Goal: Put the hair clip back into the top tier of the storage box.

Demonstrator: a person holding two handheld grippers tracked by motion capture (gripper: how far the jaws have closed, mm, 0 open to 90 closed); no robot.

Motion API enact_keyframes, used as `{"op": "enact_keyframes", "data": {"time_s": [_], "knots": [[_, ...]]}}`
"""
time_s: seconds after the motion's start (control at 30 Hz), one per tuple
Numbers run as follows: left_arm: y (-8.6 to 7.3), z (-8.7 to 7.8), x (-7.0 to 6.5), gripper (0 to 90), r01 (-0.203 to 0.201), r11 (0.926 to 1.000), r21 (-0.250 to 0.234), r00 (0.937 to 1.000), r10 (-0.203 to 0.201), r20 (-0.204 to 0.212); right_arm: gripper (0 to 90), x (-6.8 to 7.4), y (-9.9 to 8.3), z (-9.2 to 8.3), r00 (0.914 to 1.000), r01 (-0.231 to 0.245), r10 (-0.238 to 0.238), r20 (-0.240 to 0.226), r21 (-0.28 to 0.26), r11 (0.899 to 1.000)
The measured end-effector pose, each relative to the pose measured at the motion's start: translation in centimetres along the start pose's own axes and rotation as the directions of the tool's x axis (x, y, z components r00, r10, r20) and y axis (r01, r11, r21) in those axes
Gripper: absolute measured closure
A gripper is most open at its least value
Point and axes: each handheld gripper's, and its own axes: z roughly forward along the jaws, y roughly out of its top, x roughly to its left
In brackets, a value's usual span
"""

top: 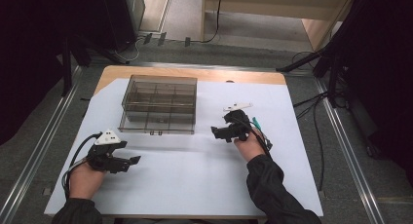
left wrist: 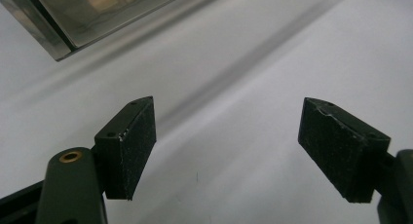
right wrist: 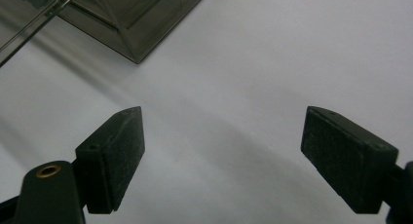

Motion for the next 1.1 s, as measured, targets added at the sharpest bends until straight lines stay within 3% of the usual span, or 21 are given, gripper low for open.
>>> {"op": "enact_keyframes", "data": {"time_s": [0.13, 0.23, 0.3, 0.6, 0.7, 0.83, 0.93, 1.1], "knots": [[0.2, 0.3, -0.1, 22.8, -0.013, 0.9999, 0.007, 0.9999, 0.013, 0.001, 14.8, 0.7, 0.1, -0.3, 0.9999, 0.001, -0.001, -0.011, 0.009, 1.000], [0.3, 0.4, -0.1, 23.1, -0.028, 0.9996, -0.002, 0.9996, 0.028, 0.009, 14.6, 1.4, 0.2, -0.6, 0.9994, 0.021, -0.022, 0.026, 0.009, 1.000], [0.4, 0.5, -0.1, 23.4, -0.038, 0.9993, -0.001, 0.9991, 0.038, 0.018, 14.6, 1.5, 0.2, -0.7, 0.9994, 0.025, -0.025, 0.026, 0.007, 1.000], [0.3, 0.6, -0.4, 23.8, -0.052, 0.9986, 0.014, 0.9986, 0.051, 0.009, 13.1, 1.8, 0.2, -0.6, 0.9988, 0.047, -0.046, -0.016, 0.054, 0.997], [0.2, 0.6, -0.3, 23.9, -0.056, 0.9984, 0.013, 0.9984, 0.055, 0.007, 16.8, 1.8, 0.3, -0.8, 0.9977, 0.063, -0.062, -0.026, 0.053, 0.997], [0.2, 0.6, 0.1, 24.0, -0.049, 0.9987, 0.008, 0.9987, 0.049, 0.009, 22.5, 1.6, 0.3, -1.1, 0.9987, 0.043, -0.042, -0.028, 0.051, 0.998], [0.0, 0.5, 0.2, 24.1, -0.049, 0.9987, 0.013, 0.9988, 0.049, 0.007, 30.5, 1.0, 0.6, -1.2, 0.9981, -0.001, 0.004, -0.062, 0.051, 0.999], [-0.3, 0.3, 0.6, 24.1, -0.034, 0.9994, 0.009, 0.9994, 0.034, 0.000, 36.5, 0.6, 0.8, -1.5, 0.9993, 0.007, -0.006, -0.037, 0.018, 1.000]]}}
